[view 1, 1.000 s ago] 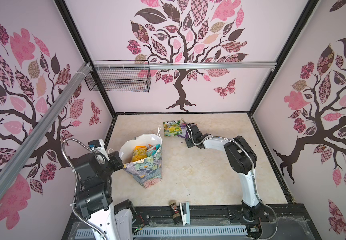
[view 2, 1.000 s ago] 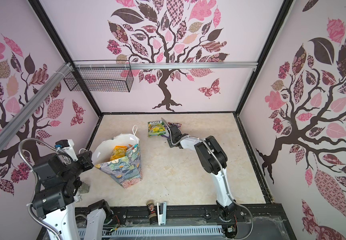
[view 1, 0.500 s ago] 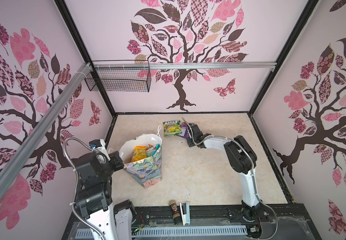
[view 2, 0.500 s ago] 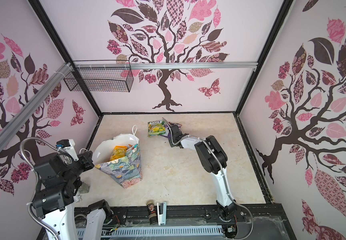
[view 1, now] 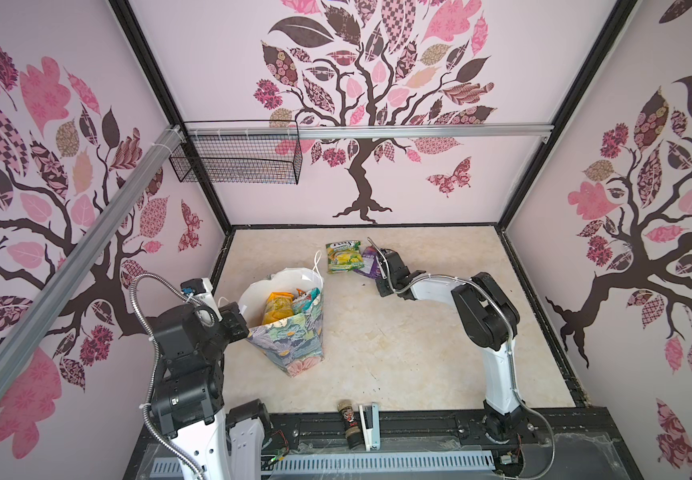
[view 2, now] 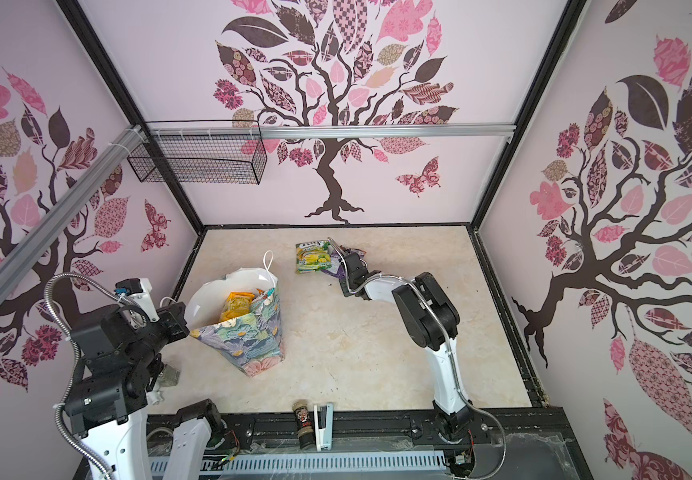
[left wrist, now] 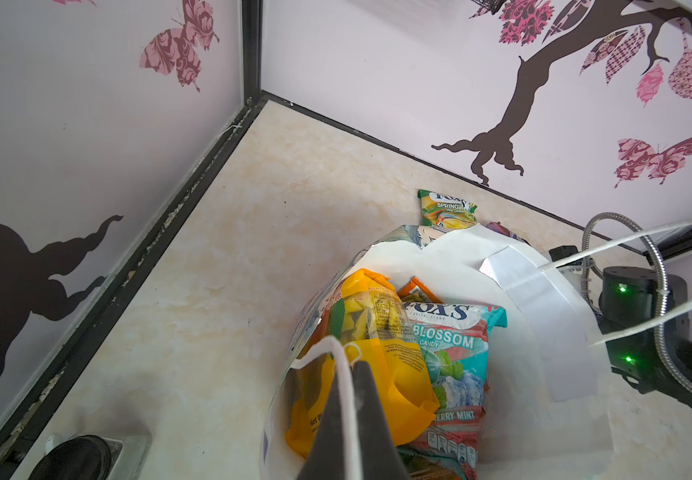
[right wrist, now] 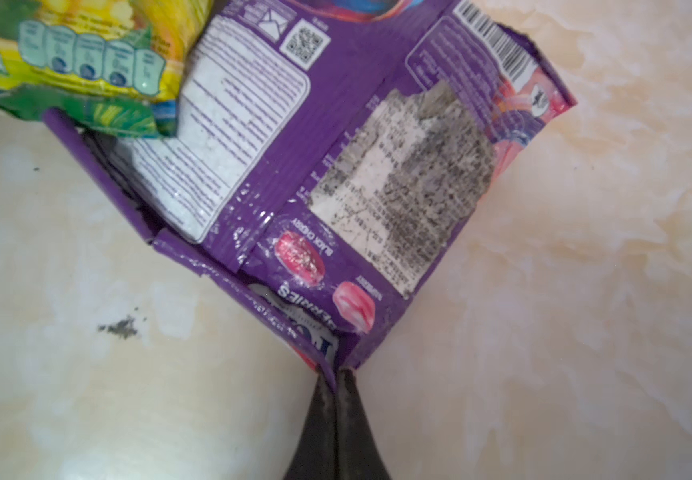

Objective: Place the snacks into the paper bag
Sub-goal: 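Close the right gripper on the purple packet's corner, then lift the purple packet with the right gripper off the table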

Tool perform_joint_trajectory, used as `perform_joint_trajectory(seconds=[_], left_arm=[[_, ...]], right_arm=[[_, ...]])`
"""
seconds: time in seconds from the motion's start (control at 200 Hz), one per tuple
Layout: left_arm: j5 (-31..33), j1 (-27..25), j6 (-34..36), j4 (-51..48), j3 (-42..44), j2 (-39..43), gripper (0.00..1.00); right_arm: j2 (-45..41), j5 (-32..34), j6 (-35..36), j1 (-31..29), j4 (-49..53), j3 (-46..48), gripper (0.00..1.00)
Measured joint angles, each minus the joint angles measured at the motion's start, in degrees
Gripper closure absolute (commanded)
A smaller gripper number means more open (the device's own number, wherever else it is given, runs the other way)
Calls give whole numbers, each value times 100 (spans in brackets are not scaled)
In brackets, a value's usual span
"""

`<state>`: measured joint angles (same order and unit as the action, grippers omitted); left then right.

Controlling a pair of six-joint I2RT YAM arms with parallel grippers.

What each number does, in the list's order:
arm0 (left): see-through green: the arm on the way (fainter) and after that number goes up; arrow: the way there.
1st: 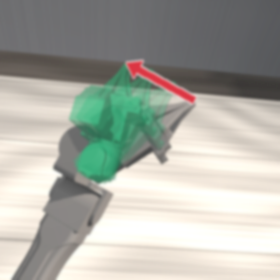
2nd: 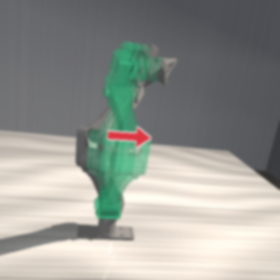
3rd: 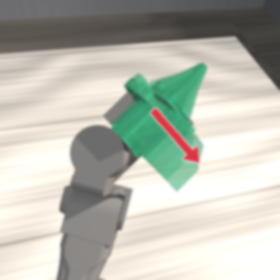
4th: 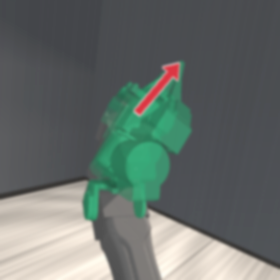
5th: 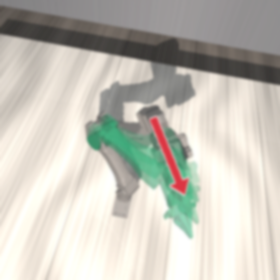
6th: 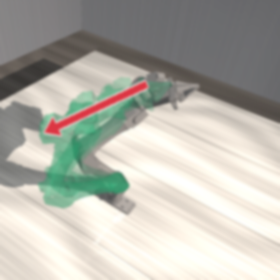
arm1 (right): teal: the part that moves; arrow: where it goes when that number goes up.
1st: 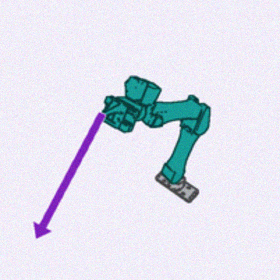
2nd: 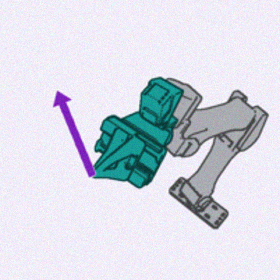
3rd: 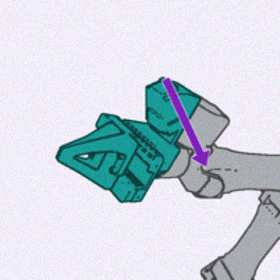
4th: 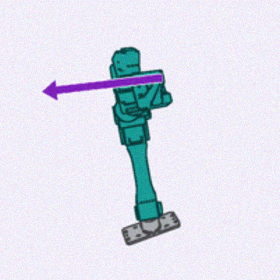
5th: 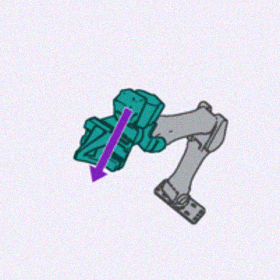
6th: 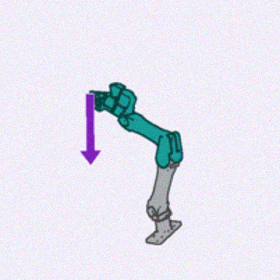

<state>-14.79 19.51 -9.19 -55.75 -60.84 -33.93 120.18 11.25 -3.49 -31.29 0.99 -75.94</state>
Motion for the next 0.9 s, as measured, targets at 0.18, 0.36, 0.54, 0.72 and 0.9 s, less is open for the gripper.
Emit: perform_joint_trajectory(seconds=[0.18, 0.36, 0.54, 0.72, 0.9], left_arm=[[52, -7, 2, -2, 0, 50, 100], [63, -7, 0, -2, 0, 59, 100], [66, -7, 2, -4, 0, 63, 100], [85, -7, 2, -9, 0, 87, 100], [103, -7, 2, -9, 0, 90, 100]], right_arm=[[-623, -212, -129, 4, 52, 629, 100], [-1257, -450, -291, 9, 85, 970, 100], [-1912, -656, -417, 9, 127, 1237, 100], [-2326, -774, -455, 11, 144, 1263, 100], [-2621, -931, -525, 15, 210, 1263, 100]])
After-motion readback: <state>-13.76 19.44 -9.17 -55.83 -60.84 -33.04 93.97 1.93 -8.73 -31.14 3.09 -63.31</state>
